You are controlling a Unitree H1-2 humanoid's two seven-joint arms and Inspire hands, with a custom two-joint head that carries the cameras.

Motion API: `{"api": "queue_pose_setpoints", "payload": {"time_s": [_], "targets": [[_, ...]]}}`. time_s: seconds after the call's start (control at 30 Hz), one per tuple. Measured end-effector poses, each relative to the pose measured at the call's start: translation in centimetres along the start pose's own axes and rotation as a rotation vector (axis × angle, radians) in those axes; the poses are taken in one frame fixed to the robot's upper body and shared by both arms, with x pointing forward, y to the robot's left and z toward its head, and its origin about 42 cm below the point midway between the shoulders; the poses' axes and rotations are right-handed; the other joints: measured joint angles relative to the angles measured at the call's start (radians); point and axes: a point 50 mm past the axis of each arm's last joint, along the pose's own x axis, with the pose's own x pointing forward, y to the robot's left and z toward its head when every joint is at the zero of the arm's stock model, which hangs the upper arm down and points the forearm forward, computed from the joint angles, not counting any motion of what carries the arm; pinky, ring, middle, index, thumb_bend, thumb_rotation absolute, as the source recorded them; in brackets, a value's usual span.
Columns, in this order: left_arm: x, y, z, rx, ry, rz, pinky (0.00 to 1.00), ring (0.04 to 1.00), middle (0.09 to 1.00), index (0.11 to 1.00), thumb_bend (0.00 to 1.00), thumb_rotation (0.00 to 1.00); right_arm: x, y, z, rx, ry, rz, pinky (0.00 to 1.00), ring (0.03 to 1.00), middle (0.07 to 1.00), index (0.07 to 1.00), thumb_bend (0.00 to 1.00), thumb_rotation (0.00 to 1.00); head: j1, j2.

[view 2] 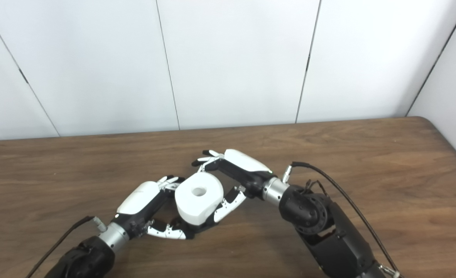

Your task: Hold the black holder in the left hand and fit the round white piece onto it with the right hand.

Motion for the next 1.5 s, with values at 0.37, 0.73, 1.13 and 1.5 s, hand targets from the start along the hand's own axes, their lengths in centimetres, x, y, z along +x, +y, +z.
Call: {"api": "queue_pose_setpoints", "payload": {"time_s": [0.37,0.73,1.13,1.5], "targets": [[0.0,0.0,0.1,-0.001,0.002,-0.002,1.00,0.941,0.811,0.481,0.52,0.06,0.0,0.8,0.1,0.010,0.000,0.018,1.00,1.000,0.895,0.486,0.51,0.16,0.008,0.008],[0.1,0.0,0.2,-0.002,0.004,-0.004,1.00,0.941,0.813,0.481,0.52,0.06,0.0,1.0,0.0,0.011,-0.002,0.020,1.00,1.000,0.894,0.486,0.51,0.15,0.011,0.014],[-0.1,0.1,0.6,-0.003,0.000,-0.005,1.00,0.945,0.814,0.481,0.52,0.05,0.3,1.0,-0.3,0.009,0.003,0.021,1.00,1.000,0.895,0.486,0.50,0.15,0.015,0.023],[-0.1,-0.2,0.9,-0.011,0.004,-0.010,1.00,0.942,0.810,0.480,0.52,0.06,0.5,1.3,-0.8,0.003,0.021,0.039,1.00,1.000,0.893,0.486,0.50,0.15,0.020,0.032]]}}
